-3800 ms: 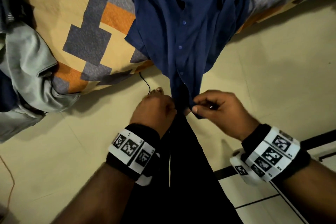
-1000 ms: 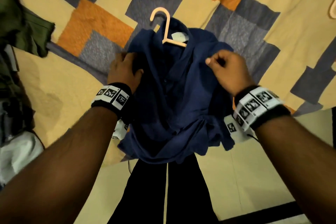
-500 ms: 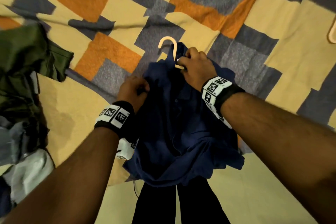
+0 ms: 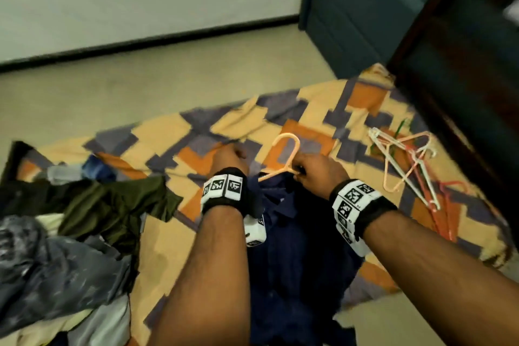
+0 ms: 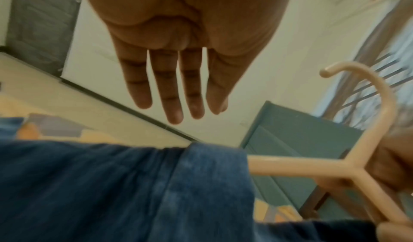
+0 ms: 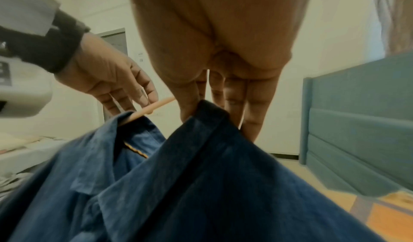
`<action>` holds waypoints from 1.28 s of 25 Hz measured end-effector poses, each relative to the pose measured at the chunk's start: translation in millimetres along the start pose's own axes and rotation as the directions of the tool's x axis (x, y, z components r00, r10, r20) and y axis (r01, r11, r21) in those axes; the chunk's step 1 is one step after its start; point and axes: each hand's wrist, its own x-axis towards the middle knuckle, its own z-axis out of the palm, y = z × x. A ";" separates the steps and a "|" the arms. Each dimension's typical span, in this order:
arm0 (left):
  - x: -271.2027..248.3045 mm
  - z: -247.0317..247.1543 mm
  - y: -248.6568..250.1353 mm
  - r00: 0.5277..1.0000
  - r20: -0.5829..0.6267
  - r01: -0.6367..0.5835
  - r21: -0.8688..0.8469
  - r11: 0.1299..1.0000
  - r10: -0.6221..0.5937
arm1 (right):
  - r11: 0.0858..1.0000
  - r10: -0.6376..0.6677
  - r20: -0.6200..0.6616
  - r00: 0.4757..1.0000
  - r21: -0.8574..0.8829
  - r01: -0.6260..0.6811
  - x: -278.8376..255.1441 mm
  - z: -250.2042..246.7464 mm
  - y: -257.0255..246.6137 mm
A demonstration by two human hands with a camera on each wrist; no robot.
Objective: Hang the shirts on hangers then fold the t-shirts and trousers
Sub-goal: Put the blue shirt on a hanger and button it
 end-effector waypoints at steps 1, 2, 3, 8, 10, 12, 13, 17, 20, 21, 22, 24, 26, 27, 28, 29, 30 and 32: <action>-9.9 -14.9 23.3 0.998 -0.023 -0.066 -0.026 0.997 0.065 | 1.000 -0.005 -0.053 0.999 -0.023 0.003 -14.9 -26.2 -9.2; -23.3 -31.9 39.7 0.992 -0.050 -0.121 -0.060 0.991 0.118 | 0.999 0.005 -0.111 0.994 -0.036 -0.009 -31.3 -50.4 -17.9; -40.4 -47.4 50.4 0.978 -0.094 -0.197 -0.100 0.975 0.188 | 0.998 0.022 -0.179 0.984 -0.045 -0.031 -50.3 -73.3 -25.8; -137.8 -98.8 51.7 0.745 -0.258 -0.650 -0.073 0.756 0.615 | 0.991 -0.034 -0.502 0.864 -0.131 -0.037 -150.6 -179.2 -77.7; -165.0 -126.5 68.4 0.619 -0.383 -0.752 -0.036 0.658 0.686 | 0.988 -0.084 -0.627 0.774 -0.156 -0.019 -193.3 -223.7 -100.4; -190.5 -156.3 97.0 0.502 -0.513 -0.827 -0.049 0.560 0.697 | 0.984 -0.146 -0.737 0.660 -0.176 0.022 -234.6 -265.2 -118.1; -204.2 -172.5 115.6 0.439 -0.562 -0.862 -0.044 0.505 0.701 | 0.981 -0.177 -0.783 0.597 -0.190 0.041 -254.4 -286.7 -127.2; -257.3 -223.1 171.3 0.070 -0.703 -0.949 0.172 0.265 0.707 | 0.982 -0.186 -0.892 0.413 -0.182 0.049 -320.8 -351.4 -144.0; -295.5 -241.3 209.8 -0.172 -0.722 -0.936 0.333 0.118 0.671 | 0.977 -0.206 -0.903 0.377 -0.213 0.022 -363.9 -390.4 -144.5; -302.3 -248.0 217.6 -0.227 -0.679 -0.910 0.404 0.098 0.698 | 0.969 -0.224 -0.889 0.399 -0.246 -0.005 -368.8 -396.8 -146.5; -299.7 -246.2 217.5 -0.293 -0.667 -0.889 0.454 0.062 0.685 | 0.964 -0.235 -0.871 0.430 -0.266 -0.012 -372.0 -400.5 -137.7; -311.9 -226.4 284.5 -0.425 -0.591 -0.864 0.491 -0.112 0.685 | 0.918 -0.276 -0.861 0.427 -0.368 -0.148 -419.1 -440.9 -99.0; -300.0 -216.4 304.2 -0.440 -0.387 -0.843 0.489 -0.224 0.810 | 0.884 -0.223 -0.813 0.537 -0.401 -0.240 -425.2 -444.5 -76.8; -293.5 -201.8 317.7 -0.456 -0.269 -0.813 0.513 -0.275 0.848 | 0.860 -0.168 -0.779 0.604 -0.415 -0.298 -429.2 -446.8 -61.4; -284.6 -181.6 332.6 -0.448 -0.142 -0.774 0.556 -0.303 0.883 | 0.829 -0.097 -0.743 0.662 -0.429 -0.359 -432.2 -447.8 -38.3; -277.7 -163.9 349.1 -0.420 0.007 -0.744 0.570 -0.349 0.908 | 0.791 -0.023 -0.697 0.717 -0.451 -0.413 -433.1 -445.8 -14.7; -273.5 -148.8 360.9 -0.367 0.107 -0.728 0.585 -0.357 0.924 | 0.772 0.034 -0.640 0.768 -0.471 -0.427 -430.6 -441.4 3.6; -272.9 -117.2 392.1 -0.207 0.251 -0.782 0.538 -0.314 0.946 | 0.757 0.085 -0.579 0.811 -0.492 -0.430 -430.3 -443.1 35.6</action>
